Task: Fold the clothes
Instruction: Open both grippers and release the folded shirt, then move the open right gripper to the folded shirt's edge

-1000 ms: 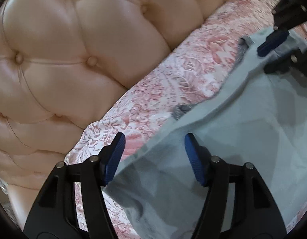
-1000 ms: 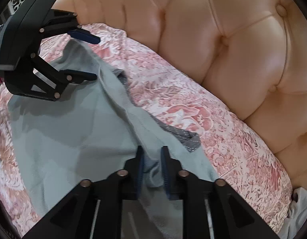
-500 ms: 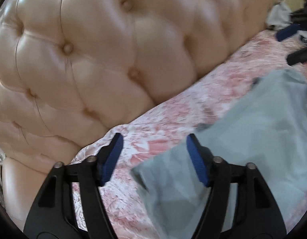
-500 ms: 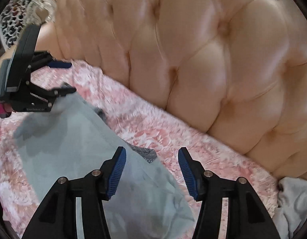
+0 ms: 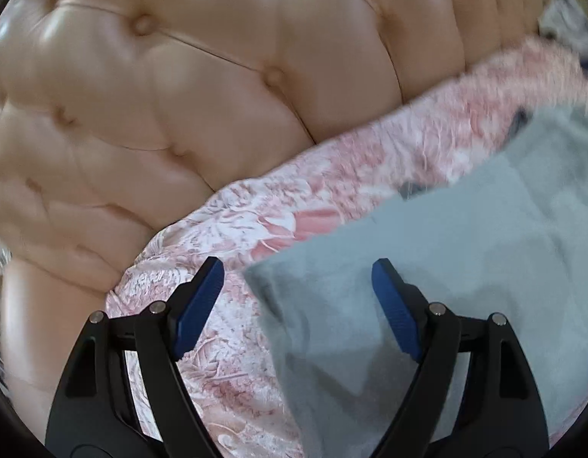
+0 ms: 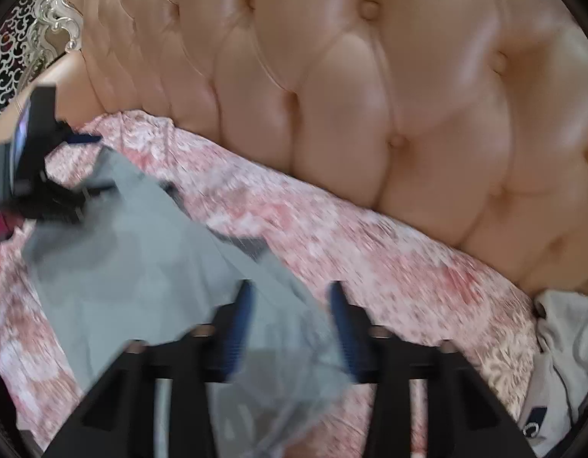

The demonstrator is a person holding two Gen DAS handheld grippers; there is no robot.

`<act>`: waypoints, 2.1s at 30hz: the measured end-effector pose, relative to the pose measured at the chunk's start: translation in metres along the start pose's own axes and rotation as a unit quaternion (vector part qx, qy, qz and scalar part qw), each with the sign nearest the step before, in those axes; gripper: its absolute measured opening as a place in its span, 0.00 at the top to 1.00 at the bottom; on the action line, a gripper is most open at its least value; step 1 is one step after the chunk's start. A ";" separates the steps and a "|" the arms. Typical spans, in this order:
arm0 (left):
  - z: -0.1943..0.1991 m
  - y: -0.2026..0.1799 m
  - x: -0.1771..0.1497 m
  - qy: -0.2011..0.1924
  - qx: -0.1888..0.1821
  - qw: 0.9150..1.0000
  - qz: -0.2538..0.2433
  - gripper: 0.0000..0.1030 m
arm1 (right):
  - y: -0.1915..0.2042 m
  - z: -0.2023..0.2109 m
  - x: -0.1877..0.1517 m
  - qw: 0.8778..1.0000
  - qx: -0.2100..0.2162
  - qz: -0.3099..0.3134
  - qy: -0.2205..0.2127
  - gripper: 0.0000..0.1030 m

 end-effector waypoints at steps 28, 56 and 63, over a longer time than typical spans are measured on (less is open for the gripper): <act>-0.031 -0.019 -0.027 0.037 -0.074 0.996 0.042 0.01 | -0.015 0.003 -0.028 0.998 -0.019 -0.049 -0.034 0.96; 0.057 0.005 -0.051 -0.030 -0.109 0.989 0.098 0.00 | 0.032 0.032 -0.112 0.988 0.060 -0.141 -0.037 0.56; 0.064 0.016 -0.082 -0.022 -0.111 0.985 0.129 0.00 | 0.038 0.054 -0.106 0.987 0.035 -0.142 -0.069 0.56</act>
Point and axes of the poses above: each gripper's, at about its wrist camera, not at the fingertips, and z roughly against the way its jaws point, y to its left, x to its top, the point moved 6 cm from there along -z, roughly the way its jaws point, and after that the axes turned 5 degrees about z, right-handed, at the moved point
